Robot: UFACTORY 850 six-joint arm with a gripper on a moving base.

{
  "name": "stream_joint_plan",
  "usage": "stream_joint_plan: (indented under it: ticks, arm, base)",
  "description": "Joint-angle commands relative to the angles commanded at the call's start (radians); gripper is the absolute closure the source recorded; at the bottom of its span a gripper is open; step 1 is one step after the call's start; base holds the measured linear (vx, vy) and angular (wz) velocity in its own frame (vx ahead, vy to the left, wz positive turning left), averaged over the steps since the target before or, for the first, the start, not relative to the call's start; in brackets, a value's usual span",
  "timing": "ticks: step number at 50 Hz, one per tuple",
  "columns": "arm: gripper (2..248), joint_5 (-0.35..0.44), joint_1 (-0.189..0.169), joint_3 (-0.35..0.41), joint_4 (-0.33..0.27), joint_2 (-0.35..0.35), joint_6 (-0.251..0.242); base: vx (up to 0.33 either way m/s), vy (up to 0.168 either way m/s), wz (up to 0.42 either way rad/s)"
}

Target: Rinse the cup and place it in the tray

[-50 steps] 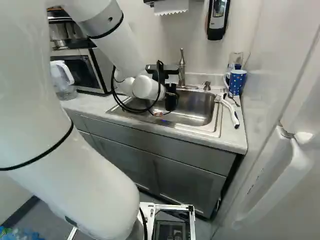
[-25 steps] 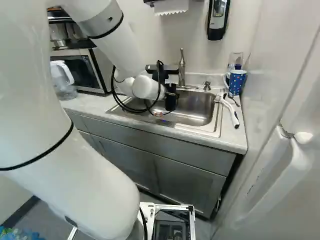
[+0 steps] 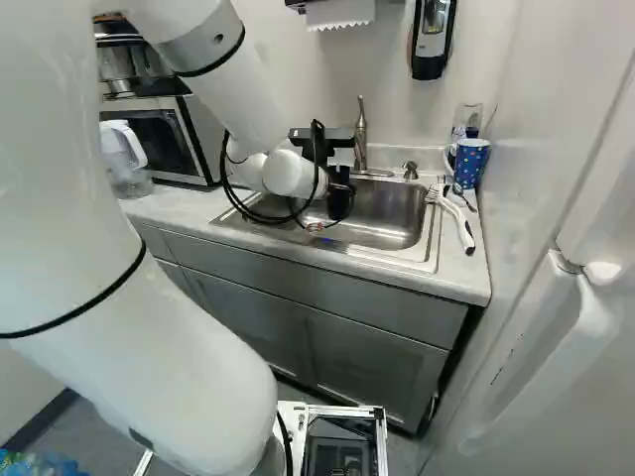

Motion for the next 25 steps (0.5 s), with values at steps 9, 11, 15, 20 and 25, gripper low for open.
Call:
stream_joint_plan:
  ticks: [9,11,15,20,25]
  arm:
    - [126,0.0,0.0,0.0,0.0,0.0,0.0]
    - [126,0.0,0.0,0.0,0.0,0.0,0.0]
    - [126,0.0,0.0,0.0,0.0,0.0,0.0]
    - [126,0.0,0.0,0.0,0.0,0.0,0.0]
    - [126,0.0,0.0,0.0,0.0,0.0,0.0]
  base:
    - [0.0,0.0,0.0]
    - [0.0,0.0,0.0]
    - [0.0,0.0,0.0]
    - [0.0,0.0,0.0]
    - [0.0,0.0,0.0]
